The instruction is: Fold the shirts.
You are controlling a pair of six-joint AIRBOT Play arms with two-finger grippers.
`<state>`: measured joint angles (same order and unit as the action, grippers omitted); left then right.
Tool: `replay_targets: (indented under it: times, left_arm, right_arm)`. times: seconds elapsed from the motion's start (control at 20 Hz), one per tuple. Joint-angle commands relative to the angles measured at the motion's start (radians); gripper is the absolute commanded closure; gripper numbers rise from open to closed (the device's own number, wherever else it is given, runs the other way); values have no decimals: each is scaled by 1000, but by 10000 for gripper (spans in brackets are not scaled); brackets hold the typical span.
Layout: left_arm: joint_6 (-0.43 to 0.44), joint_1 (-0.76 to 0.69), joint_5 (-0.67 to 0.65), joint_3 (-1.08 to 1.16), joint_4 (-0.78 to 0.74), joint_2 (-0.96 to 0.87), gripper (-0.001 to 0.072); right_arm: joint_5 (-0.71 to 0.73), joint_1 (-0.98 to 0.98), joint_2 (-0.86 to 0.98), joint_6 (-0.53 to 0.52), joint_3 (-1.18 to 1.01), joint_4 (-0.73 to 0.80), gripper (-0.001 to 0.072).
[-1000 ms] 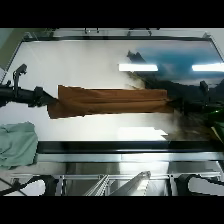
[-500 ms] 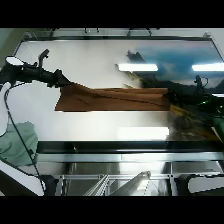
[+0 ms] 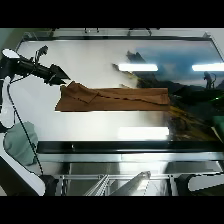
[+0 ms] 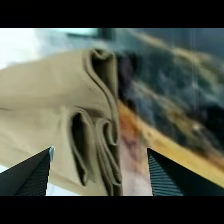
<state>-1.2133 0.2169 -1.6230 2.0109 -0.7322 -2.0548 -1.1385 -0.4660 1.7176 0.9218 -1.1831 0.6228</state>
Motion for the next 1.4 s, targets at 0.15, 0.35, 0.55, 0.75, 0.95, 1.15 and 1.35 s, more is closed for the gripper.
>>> replay_targets:
  times: [0.15,0.35,0.55,0.75,0.95,1.15,1.35]
  left_arm:
    - [-16,20,-3,-70,4,90,711]
    - [-6,-78,15,-124,2,151,711]
    - [59,-255,188,-273,-2,199,710]
    - [73,-463,561,-417,-9,192,690]
    - [66,-625,713,-375,-9,80,691]
    - [-41,-676,570,-155,-9,-118,693]
    - [-97,-652,401,16,14,-179,700]
  right_arm:
    - [-45,101,137,37,-28,-67,133]
    - [-50,143,164,35,-79,-131,692]
    - [-204,133,114,37,-141,-132,691]
    - [-322,140,-10,20,-159,-307,691]
    - [-359,200,-148,14,-159,-461,691]
    - [-326,336,-218,29,-159,-512,690]
    - [-223,488,-216,29,-159,-502,690]
